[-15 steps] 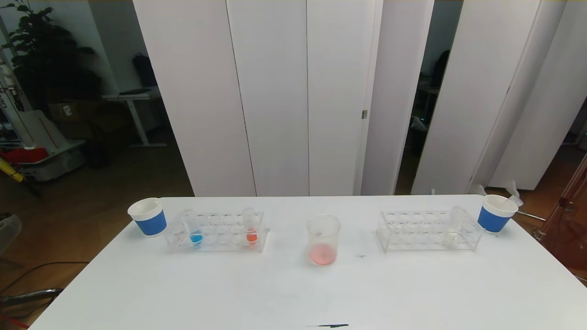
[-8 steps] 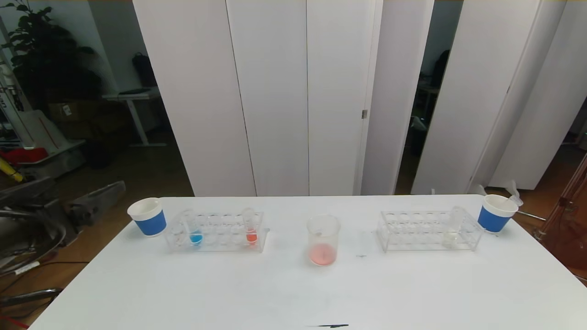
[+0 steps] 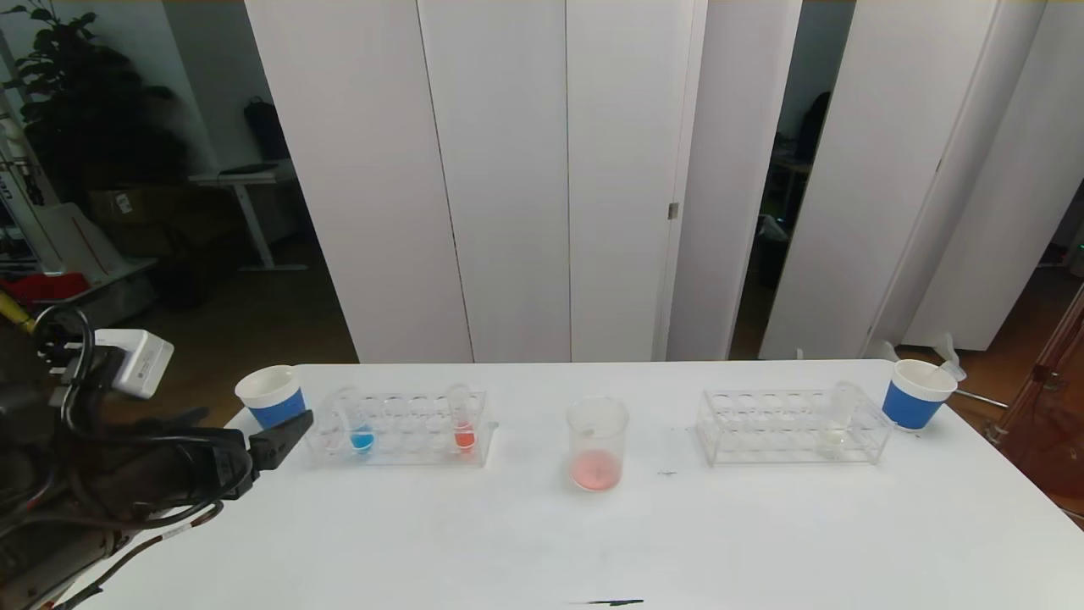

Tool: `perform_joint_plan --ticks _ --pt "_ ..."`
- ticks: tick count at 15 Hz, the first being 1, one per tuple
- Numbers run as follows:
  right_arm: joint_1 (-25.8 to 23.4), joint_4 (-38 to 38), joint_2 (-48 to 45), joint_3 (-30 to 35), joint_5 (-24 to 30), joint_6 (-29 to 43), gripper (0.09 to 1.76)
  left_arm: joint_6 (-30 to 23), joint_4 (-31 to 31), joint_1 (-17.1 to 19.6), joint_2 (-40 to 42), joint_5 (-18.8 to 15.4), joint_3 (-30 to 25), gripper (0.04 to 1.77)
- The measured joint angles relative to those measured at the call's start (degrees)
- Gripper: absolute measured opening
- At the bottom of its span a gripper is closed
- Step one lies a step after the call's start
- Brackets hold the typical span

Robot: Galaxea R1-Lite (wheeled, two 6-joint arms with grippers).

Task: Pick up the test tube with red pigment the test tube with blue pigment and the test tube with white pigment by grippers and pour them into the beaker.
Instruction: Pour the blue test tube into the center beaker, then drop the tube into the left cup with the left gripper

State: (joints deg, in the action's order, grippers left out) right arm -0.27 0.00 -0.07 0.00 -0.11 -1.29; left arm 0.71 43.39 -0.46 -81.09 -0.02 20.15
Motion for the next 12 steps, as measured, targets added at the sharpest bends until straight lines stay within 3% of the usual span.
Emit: perform_joint_plan --ticks 6,9,12 --pt "0.02 0.02 0.0 0.0 0.04 0.0 1.75 -1.97 8.07 -0.57 -9.31 -0.57 -2.33 1.75" --pt "0.0 0.0 0.0 0.0 0.01 0.0 1.75 -3.16 11.9 -0.66 -14.36 -3.52 -1.16 1.75" --pt "0.0 0.0 0.0 0.0 0.04 0.0 1.75 -5.5 16.35 -0.77 -19.93 -3.8 1.38 1.75"
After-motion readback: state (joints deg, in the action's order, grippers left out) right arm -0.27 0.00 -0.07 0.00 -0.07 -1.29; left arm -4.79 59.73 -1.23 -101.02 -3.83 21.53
